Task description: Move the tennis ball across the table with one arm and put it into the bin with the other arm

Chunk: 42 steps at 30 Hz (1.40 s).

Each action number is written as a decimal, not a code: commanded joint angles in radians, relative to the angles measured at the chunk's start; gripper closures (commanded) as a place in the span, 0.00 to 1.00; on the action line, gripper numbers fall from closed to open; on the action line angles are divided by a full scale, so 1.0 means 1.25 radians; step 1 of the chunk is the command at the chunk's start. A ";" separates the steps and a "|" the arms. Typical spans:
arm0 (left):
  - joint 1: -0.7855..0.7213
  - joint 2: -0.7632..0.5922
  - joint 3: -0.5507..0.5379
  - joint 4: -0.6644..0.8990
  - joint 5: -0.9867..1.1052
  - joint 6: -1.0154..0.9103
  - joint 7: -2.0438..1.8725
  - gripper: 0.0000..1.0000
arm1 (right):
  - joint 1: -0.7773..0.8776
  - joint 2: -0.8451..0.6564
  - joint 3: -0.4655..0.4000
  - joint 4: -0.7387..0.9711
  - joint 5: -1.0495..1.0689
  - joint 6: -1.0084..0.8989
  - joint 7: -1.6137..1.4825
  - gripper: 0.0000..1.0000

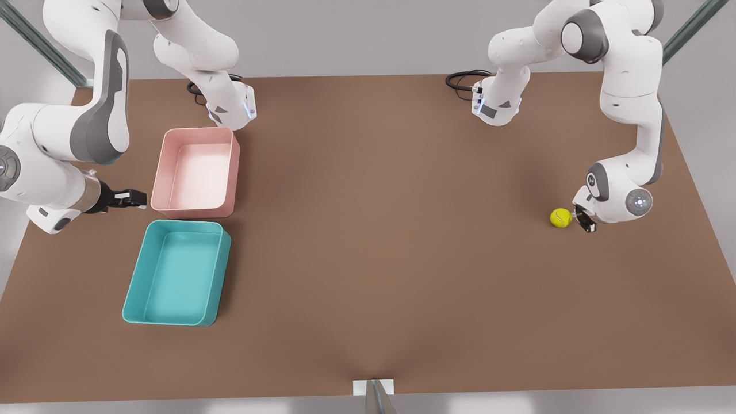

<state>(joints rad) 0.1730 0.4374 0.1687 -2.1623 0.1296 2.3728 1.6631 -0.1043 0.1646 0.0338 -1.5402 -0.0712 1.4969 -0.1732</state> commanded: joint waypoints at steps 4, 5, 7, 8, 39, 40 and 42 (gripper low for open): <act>-0.002 0.000 -0.001 0.009 0.025 0.049 0.105 0.79 | 0.000 0.001 0.000 0.001 -0.001 0.001 -0.016 0.00; -0.001 0.001 -0.001 0.008 0.024 0.049 0.105 0.79 | 0.000 0.002 0.000 0.002 -0.001 0.003 -0.026 0.00; -0.001 0.006 -0.001 0.006 0.024 0.047 0.104 0.79 | 0.000 0.003 0.000 0.004 -0.001 0.003 -0.027 0.00; -0.001 0.006 -0.002 0.004 0.023 0.043 0.104 0.79 | 0.000 0.003 0.000 0.004 -0.001 0.003 -0.027 0.00; -0.242 -0.037 -0.364 0.868 -0.037 -1.134 -1.551 0.32 | 0.000 0.008 0.000 0.009 0.002 0.001 -0.039 0.00; -0.243 -0.070 -0.364 0.829 -0.007 -1.125 -1.562 0.00 | 0.000 0.008 0.000 0.009 0.002 0.001 -0.039 0.00; -0.240 -0.151 -0.302 0.745 -0.040 -0.989 -1.651 0.00 | 0.000 0.008 0.000 0.009 0.002 0.001 -0.039 0.00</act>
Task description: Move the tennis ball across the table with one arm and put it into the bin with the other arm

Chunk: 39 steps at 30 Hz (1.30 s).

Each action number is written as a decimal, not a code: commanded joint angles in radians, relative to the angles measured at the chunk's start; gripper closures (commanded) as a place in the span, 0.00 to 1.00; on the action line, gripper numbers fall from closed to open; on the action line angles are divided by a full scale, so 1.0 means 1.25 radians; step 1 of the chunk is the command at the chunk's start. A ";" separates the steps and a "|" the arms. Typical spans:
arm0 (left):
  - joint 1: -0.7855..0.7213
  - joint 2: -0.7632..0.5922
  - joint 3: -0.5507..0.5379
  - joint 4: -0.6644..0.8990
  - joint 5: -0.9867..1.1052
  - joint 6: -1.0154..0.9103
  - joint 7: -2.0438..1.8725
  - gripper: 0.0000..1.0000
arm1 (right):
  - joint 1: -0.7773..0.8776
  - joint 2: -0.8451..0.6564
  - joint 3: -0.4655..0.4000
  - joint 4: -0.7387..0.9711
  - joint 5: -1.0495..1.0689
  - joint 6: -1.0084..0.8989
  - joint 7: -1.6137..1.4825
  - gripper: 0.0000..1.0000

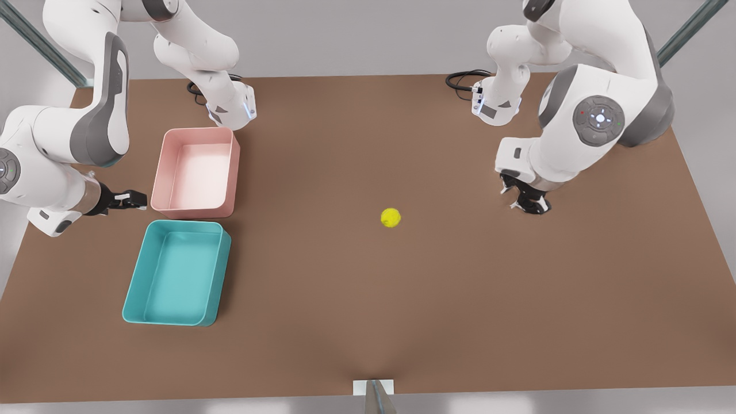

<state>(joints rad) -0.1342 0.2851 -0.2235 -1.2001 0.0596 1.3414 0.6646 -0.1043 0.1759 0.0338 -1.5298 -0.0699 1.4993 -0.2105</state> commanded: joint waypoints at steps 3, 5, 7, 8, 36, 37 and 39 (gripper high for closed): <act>0.013 -0.005 0.044 -0.031 -0.017 -0.165 -0.848 0.00 | 0.001 0.027 0.001 0.039 0.004 -0.002 -0.008 0.00; 0.017 -0.001 0.044 -0.033 -0.024 -0.172 -0.849 0.00 | 0.018 0.125 0.009 0.156 0.008 0.002 -0.005 0.00; 0.013 0.050 0.032 -0.033 -0.044 -0.156 -0.849 0.00 | 0.055 0.230 0.009 0.219 0.065 0.078 0.035 0.00; 0.014 0.055 0.033 -0.033 -0.089 -0.155 -0.849 0.00 | 0.093 0.253 0.009 0.224 0.067 0.094 0.139 0.00; 0.056 0.008 -0.006 -0.105 -0.089 -0.116 -0.851 0.00 | 0.711 0.565 -0.060 0.208 0.031 0.655 1.104 0.00; 0.060 0.008 -0.006 -0.105 -0.089 -0.115 -0.851 0.00 | 0.719 0.569 -0.061 0.207 0.037 0.662 1.102 0.00; 0.060 0.009 -0.006 -0.108 -0.087 -0.124 -0.851 0.00 | 0.718 0.559 -0.055 0.178 0.034 0.663 1.096 0.00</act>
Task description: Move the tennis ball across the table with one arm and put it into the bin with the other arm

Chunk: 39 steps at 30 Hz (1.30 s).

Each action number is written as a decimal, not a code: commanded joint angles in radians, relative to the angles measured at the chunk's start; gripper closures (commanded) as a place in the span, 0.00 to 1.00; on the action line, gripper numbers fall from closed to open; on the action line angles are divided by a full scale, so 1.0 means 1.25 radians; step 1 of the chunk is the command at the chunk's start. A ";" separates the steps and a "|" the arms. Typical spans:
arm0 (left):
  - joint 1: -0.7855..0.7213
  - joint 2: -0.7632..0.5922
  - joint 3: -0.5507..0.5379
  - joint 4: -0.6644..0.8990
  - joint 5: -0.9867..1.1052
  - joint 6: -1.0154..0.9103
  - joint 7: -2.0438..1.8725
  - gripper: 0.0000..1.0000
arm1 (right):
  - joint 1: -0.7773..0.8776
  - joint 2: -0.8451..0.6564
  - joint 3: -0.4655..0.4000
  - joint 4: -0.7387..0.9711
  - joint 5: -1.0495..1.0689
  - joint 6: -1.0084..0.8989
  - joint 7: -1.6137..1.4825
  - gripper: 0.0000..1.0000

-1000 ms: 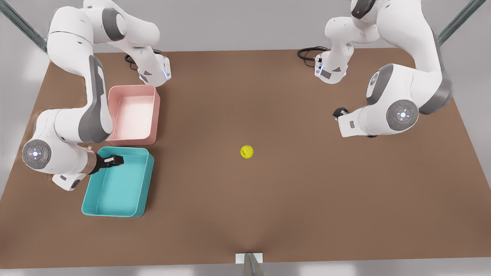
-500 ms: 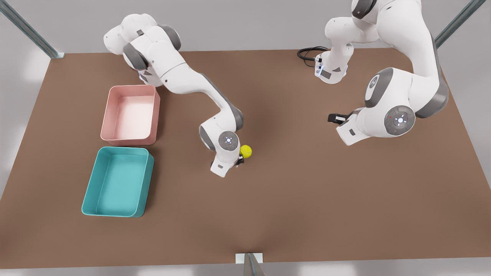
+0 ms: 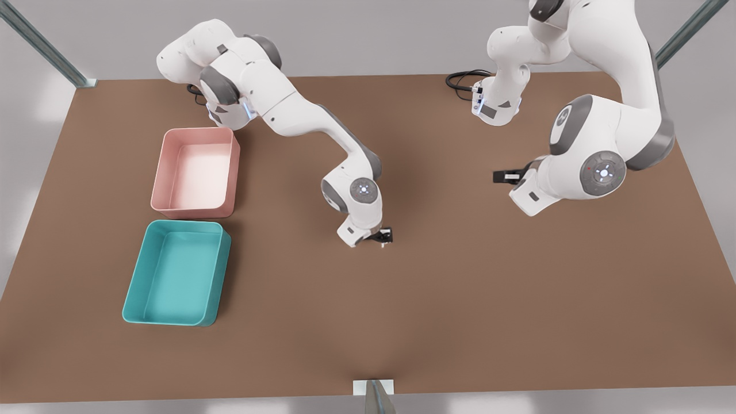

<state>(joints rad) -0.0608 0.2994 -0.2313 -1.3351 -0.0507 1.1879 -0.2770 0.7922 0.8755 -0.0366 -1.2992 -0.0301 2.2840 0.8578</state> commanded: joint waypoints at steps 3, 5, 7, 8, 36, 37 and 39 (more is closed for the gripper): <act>0.001 0.001 0.000 -0.002 0.006 0.014 -0.097 0.00 | -0.001 -0.023 0.011 -0.042 0.001 0.041 0.224 0.00; 0.001 0.001 0.000 -0.002 0.006 0.022 -0.097 0.00 | -0.002 -0.028 0.024 -0.064 -0.002 0.041 0.223 0.00; 0.001 0.002 0.000 -0.002 0.006 0.029 -0.096 0.00 | -0.002 -0.028 0.037 -0.076 -0.003 0.041 0.223 0.00; 0.001 0.002 0.000 -0.002 0.006 0.030 -0.097 0.00 | -0.002 -0.028 0.037 -0.076 -0.003 0.041 0.223 0.00; 0.017 0.007 -0.003 0.002 0.005 0.039 -0.096 0.00 | 0.006 0.005 0.048 -0.117 -0.005 0.085 0.223 0.18; 0.017 0.007 -0.003 0.002 0.005 0.040 -0.096 0.00 | 0.004 0.005 0.049 -0.118 -0.005 0.085 0.223 0.18; 0.017 0.007 -0.003 0.002 0.005 0.039 -0.096 0.00 | 0.003 0.003 0.051 -0.118 -0.005 0.085 0.223 0.19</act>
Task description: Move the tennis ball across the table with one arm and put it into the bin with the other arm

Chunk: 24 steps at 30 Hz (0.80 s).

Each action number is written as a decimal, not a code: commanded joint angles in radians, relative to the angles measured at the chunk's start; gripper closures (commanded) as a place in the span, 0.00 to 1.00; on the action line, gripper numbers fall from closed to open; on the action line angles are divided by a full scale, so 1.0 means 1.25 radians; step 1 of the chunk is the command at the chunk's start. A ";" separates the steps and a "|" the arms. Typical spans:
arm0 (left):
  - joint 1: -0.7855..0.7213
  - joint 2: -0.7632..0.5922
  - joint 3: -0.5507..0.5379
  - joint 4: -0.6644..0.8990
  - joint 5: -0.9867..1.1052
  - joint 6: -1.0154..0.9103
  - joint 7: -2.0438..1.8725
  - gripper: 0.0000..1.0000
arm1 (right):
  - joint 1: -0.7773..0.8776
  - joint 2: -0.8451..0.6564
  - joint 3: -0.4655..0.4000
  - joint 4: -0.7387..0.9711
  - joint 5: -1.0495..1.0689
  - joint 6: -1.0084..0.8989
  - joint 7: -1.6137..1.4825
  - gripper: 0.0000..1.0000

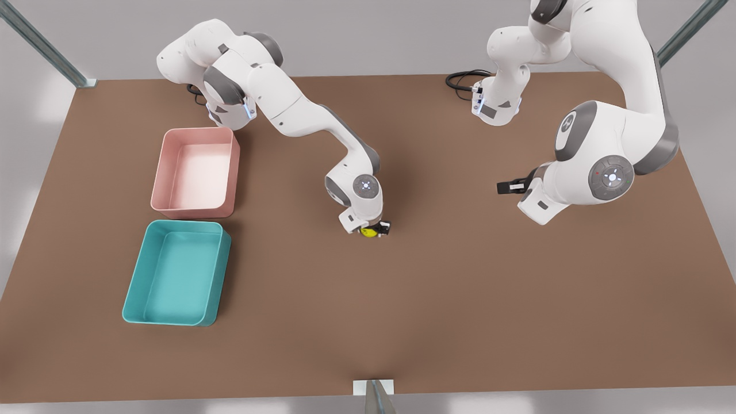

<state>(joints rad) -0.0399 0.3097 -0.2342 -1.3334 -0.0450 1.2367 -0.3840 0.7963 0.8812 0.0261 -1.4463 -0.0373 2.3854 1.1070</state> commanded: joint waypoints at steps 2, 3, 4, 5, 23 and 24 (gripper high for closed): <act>0.000 0.000 0.000 0.000 0.000 0.000 -0.011 0.00 | -0.003 -0.002 0.004 0.001 0.000 0.004 0.024 0.20; 0.000 0.000 0.000 -0.001 0.000 0.000 -0.011 0.00 | -0.003 -0.002 0.004 0.001 0.000 0.005 0.024 0.23; -0.001 0.000 0.000 0.000 0.000 0.000 -0.011 0.00 | -0.003 -0.001 0.004 0.000 0.000 0.005 0.024 0.27; -0.001 0.000 0.000 0.000 0.000 -0.001 -0.011 0.00 | -0.004 -0.001 0.004 -0.001 0.002 0.005 0.008 0.32; 0.010 -0.002 -0.027 0.002 -0.003 -0.015 -0.001 0.00 | -0.414 -0.241 0.036 -0.060 0.013 -0.250 -0.609 0.35; 0.010 -0.002 -0.027 0.002 -0.003 -0.014 -0.001 0.00 | -0.438 -0.252 0.033 -0.060 0.015 -0.268 -0.674 0.35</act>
<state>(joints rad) -0.0278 0.3077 -0.2678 -1.3327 -0.0494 1.2198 -0.3869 0.2684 0.5805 0.0682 -1.5235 -0.0178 2.2312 0.8866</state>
